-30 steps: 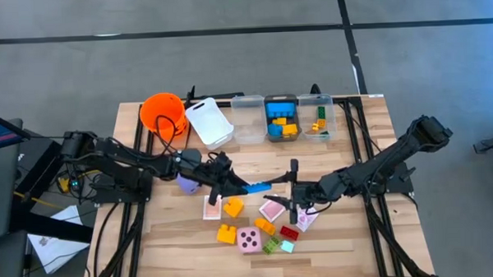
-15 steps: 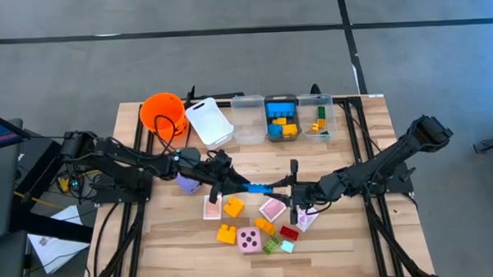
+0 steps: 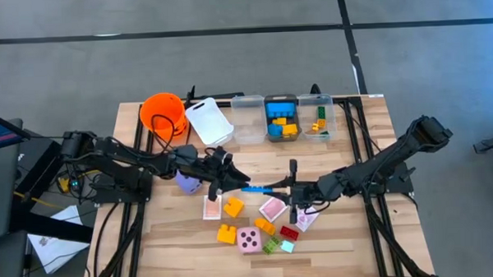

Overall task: Pick & Place Toys
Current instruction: Put the small blue game piece into the right transparent bin

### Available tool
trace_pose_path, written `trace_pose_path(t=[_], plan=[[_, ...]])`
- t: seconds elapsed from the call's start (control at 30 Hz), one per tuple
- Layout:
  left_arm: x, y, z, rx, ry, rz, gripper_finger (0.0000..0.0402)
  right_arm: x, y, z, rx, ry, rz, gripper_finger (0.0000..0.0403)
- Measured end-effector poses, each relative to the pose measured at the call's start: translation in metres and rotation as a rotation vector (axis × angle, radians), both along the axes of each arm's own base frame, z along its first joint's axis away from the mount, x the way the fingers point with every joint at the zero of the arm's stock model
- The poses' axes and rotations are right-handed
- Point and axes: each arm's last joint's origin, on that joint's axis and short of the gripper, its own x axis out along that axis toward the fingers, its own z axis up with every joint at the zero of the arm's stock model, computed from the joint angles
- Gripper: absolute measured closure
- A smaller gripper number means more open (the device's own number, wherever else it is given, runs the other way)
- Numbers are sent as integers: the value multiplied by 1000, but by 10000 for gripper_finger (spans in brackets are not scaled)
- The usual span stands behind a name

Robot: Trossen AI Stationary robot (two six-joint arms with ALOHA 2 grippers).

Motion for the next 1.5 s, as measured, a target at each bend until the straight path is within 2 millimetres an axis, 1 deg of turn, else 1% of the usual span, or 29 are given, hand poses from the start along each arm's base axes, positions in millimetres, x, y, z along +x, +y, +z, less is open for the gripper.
trace_pose_path(t=[0.1, 0.17, 0.37, 0.53, 0.63, 0.7, 0.77, 0.87, 1.03, 1.2, 1.33, 1.4, 1.5], plan=[[-1, 1, 2, 69, -24, 4, 284, 0, -1, 0, -4, -2, -33, 356], [-2, 2, 3, 128, -40, 12, 285, -1, -3, -1, -16, 7, -95, 356], [-4, 7, 7, 244, -77, 39, 285, -3, -15, -8, -4, 36, -412, 356], [-3, 15, 5, 290, -71, 70, 285, -5, -34, -13, 68, 0, -699, 356], [-3, 21, 0, 296, -13, 83, 285, -8, -50, -18, 133, 3, -801, 356], [-3, 25, -4, 298, 23, 90, 285, -13, -65, -22, 187, 28, -863, 356], [-3, 29, -7, 300, 58, 97, 285, -22, -83, -25, 267, 73, -913, 356], [-4, 34, -11, 301, 106, 107, 284, -41, -108, -25, 390, 139, -1014, 356], [-5, 40, -15, 300, 150, 122, 284, -70, -139, -19, 446, 142, -1218, 355], [-5, 42, -16, 300, 157, 128, 284, -79, -164, -15, 448, 114, -1335, 352], [-5, 42, -16, 300, 157, 127, 284, -81, -183, -20, 436, 114, -1442, 326], [-5, 41, -16, 300, 157, 125, 284, -82, -190, -24, 427, 132, -1481, 301], [-5, 41, -16, 300, 157, 122, 284, -81, -197, -29, 415, 159, -1516, 254]])
